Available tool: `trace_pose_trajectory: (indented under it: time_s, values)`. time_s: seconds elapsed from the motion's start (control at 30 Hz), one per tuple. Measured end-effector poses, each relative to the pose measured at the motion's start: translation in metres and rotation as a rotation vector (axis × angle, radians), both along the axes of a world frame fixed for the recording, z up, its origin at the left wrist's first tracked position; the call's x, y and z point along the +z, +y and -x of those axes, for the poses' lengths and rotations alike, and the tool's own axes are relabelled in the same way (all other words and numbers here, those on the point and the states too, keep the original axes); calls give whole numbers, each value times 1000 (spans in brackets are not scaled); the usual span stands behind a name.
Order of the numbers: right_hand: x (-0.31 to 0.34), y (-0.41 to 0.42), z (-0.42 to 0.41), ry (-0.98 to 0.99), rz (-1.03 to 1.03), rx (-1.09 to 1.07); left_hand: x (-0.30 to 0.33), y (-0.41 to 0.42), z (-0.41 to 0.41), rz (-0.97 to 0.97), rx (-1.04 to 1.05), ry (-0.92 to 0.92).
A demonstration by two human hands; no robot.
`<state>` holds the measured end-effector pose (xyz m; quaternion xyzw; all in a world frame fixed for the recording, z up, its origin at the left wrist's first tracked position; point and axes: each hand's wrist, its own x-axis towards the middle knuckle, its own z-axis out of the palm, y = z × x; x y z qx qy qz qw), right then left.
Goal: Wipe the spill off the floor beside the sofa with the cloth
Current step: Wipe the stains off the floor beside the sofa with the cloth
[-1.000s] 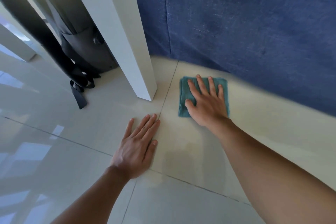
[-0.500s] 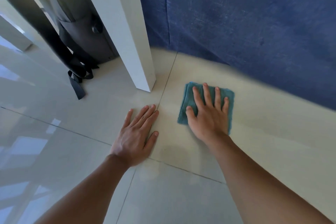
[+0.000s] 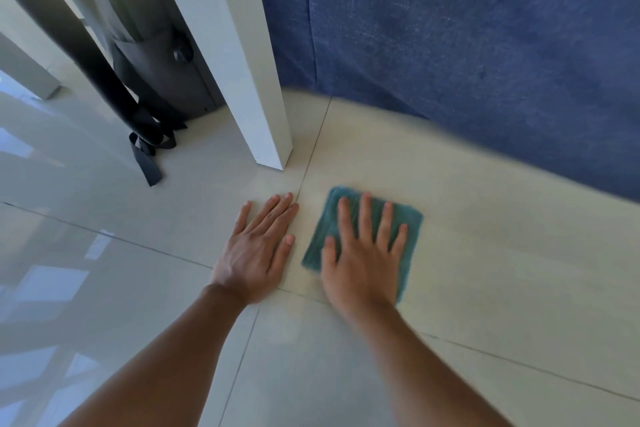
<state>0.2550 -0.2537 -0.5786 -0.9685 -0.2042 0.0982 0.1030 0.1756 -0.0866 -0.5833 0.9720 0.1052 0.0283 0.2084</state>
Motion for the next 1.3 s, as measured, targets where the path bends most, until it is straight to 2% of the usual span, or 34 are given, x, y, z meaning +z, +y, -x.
trace_pose_trajectory:
  time_s: [0.1,0.17,0.23,0.33,0.4,0.5,0.6,0.67,0.73,0.8,0.87,0.93,0.97,1.03,1.1,1.2,1.3]
  values:
    - [2,-40,56,1,-39,301,-1,0,0,11,11,-10]
    - [1,-72,48,8,-27,360,-3,1,0,20,10,-24]
    - [-3,-81,22,-36,31,241,-4,1,0,19,2,-23]
    - [-3,-35,-2,-10,21,-62,-4,1,-1,19,3,-21]
    - [-1,-5,24,13,-36,-84,-2,0,-1,15,18,-18]
    - [4,-27,94,9,-78,249,0,0,0,16,20,-8]
    - [1,-87,84,11,-46,400,-3,0,0,19,13,-8]
    - [-4,-97,46,-23,31,255,-4,1,0,-2,7,2]
    - [-3,-72,20,-9,37,-31,-5,-1,-1,-43,3,24]
    - [0,-40,32,21,-13,-140,-6,-5,-2,-77,6,47]
    - [3,-35,76,46,-69,56,-6,-7,-2,-95,23,51]
    - [5,-72,107,37,-68,253,-6,-7,-2,-101,17,57]
    - [2,-99,109,21,-68,273,-6,-7,-3,-100,16,59]
    - [-5,-152,93,-28,-26,152,-5,-7,-2,-91,21,55]
    - [-5,-189,63,-31,61,-120,-4,-8,-3,-81,27,45]
    - [-4,-199,5,18,136,-443,-3,-8,-4,-84,31,37]
    - [-3,-176,-61,45,129,-492,-4,-6,-3,-83,25,39]
